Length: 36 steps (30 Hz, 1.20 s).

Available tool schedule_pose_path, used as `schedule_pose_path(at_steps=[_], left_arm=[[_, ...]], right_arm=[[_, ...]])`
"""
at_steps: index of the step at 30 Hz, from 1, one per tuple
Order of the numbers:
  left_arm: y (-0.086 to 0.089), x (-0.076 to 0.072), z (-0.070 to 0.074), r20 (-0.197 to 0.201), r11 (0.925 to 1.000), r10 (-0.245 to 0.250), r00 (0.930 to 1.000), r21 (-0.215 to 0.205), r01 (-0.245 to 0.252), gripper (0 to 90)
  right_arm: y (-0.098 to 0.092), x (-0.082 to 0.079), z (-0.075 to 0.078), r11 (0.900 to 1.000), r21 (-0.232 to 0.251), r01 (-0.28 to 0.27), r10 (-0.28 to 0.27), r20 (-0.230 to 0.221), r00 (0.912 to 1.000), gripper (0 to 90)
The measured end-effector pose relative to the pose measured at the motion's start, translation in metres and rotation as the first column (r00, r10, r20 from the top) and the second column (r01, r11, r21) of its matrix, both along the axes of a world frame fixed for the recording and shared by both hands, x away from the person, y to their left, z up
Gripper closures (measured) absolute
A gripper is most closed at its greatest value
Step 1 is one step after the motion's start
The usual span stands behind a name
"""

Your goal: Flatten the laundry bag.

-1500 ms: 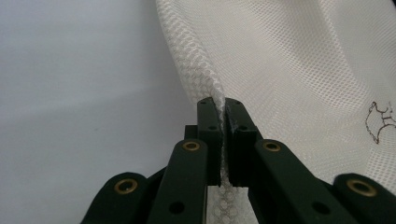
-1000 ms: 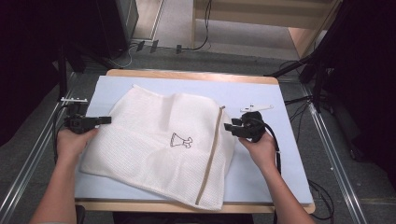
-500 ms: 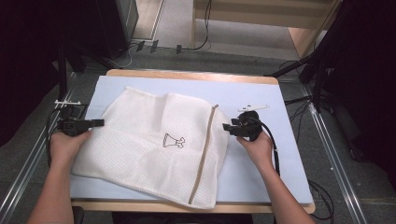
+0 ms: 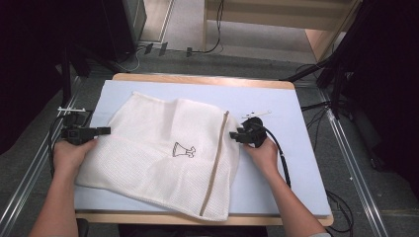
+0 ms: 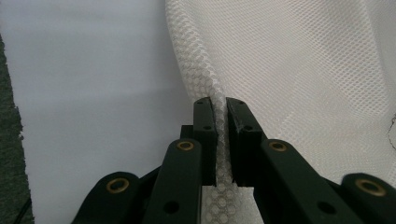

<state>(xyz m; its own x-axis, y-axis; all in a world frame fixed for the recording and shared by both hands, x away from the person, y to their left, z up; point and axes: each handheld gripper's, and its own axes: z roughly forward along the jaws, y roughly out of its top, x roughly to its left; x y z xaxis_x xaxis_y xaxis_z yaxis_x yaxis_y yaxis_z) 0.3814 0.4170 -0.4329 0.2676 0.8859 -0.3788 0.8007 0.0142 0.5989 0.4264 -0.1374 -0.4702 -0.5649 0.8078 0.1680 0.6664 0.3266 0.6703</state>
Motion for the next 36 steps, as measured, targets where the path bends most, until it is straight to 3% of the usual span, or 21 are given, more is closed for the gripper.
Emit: schedule_pose_path(at_steps=[2, 3, 5, 10, 14, 21, 27, 31, 34, 36], left_arm=[[0.0, 0.0, 0.0, -0.006, 1.0, -0.003, 1.0, -0.002, 0.003, 84.1], [0.0, 0.0, 0.0, -0.008, 1.0, -0.004, 1.0, -0.007, 0.004, 84.5], [-0.001, 0.0, 0.0, -0.008, 0.9999, -0.007, 0.9999, -0.013, 0.007, 85.2], [0.0, 0.0, 0.002, -0.009, 0.9992, -0.005, 0.9999, -0.04, 0.005, 86.1], [-0.005, -0.002, 0.009, 0.017, 0.9974, -0.025, 0.9995, -0.066, 0.026, 86.4], [-0.022, -0.003, 0.021, 0.072, 0.9907, -0.069, 0.995, -0.112, 0.077, 86.4], [-0.044, -0.001, 0.036, 0.122, 0.9862, -0.109, 0.9866, -0.111, 0.122, 86.5], [-0.057, 0.001, 0.04, 0.146, 0.9864, -0.106, 0.9836, -0.11, 0.123, 86.5], [-0.063, 0.002, 0.04, 0.146, 0.9872, -0.109, 0.9832, -0.1, 0.124, 86.5], [-0.07, 0.005, 0.035, 0.134, 0.9896, -0.119, 0.9838, -0.066, 0.128, 86.2]], right_arm=[[0.001, 0.0, -0.001, 1.0, -0.003, -0.004, 0.004, 0.003, 1.0, 75.5], [0.001, 0.0, 0.0, 1.0, 0.014, -0.019, 0.019, -0.017, 0.9997, 80.3], [0.002, 0.002, -0.001, 0.999, 0.034, -0.014, 0.015, -0.034, 0.9993, 84.1], [-0.002, 0.003, 0.01, 0.999, 0.036, -0.005, 0.007, -0.048, 0.9988, 85.6], [-0.012, 0.002, 0.024, 0.998, 0.067, 0.005, -0.004, -0.02, 0.9998, 85.9], [-0.03, 0.002, 0.037, 0.998, 0.052, 0.038, -0.039, 0.023, 0.999, 85.8], [-0.048, 0.008, 0.052, 0.998, 0.032, 0.058, -0.059, 0.051, 0.9969, 85.7], [-0.063, 0.017, 0.06, 0.996, 0.041, 0.078, -0.08, 0.062, 0.9948, 85.5], [-0.069, 0.028, 0.065, 0.995, 0.028, 0.096, -0.098, 0.069, 0.9928, 85.6], [-0.07, 0.036, 0.064, 0.994, 0.021, 0.104, -0.106, 0.084, 0.9909, 85.4]])
